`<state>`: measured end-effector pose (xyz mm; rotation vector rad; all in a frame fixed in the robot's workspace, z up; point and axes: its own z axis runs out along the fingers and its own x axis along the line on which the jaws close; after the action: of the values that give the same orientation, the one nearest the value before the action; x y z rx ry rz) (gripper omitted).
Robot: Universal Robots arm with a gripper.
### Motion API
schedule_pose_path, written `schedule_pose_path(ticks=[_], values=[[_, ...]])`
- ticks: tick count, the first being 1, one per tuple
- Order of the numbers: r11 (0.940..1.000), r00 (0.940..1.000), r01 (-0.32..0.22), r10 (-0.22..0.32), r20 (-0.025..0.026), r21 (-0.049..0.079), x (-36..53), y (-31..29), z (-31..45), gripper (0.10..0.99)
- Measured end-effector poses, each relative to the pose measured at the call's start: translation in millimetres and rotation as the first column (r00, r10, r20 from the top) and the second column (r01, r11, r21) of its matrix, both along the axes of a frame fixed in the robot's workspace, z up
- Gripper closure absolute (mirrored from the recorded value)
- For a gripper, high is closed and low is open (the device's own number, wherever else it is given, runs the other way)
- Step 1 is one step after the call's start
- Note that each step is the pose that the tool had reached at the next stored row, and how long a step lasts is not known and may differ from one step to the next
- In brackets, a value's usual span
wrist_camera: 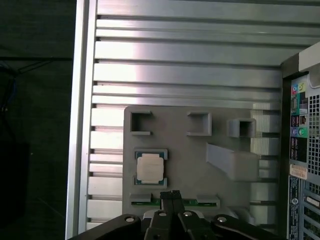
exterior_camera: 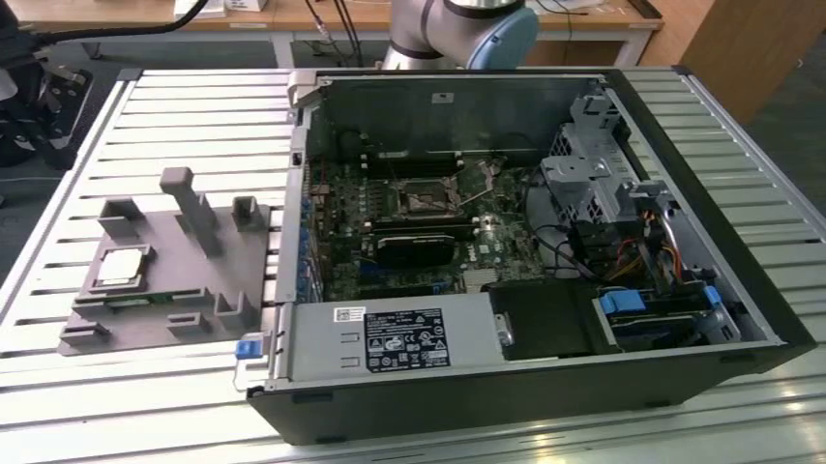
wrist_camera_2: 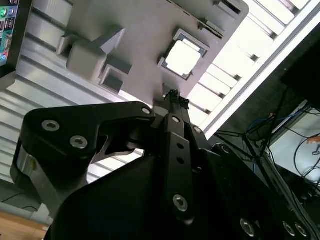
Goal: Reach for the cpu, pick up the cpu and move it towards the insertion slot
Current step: 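Reach for the cpu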
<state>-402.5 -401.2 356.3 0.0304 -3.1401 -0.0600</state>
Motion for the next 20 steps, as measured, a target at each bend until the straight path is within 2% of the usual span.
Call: schedule_pose_path(ticks=[7, 20], values=[[1.0, 1.0, -0.001, 0.001, 0.0, 0.0, -2.0, -3.5, -3.9, 0.98], [1.0, 1.0, -0.001, 0.001, -0.0005, 0.0, -2.6, -5.7, -27.5, 0.973]])
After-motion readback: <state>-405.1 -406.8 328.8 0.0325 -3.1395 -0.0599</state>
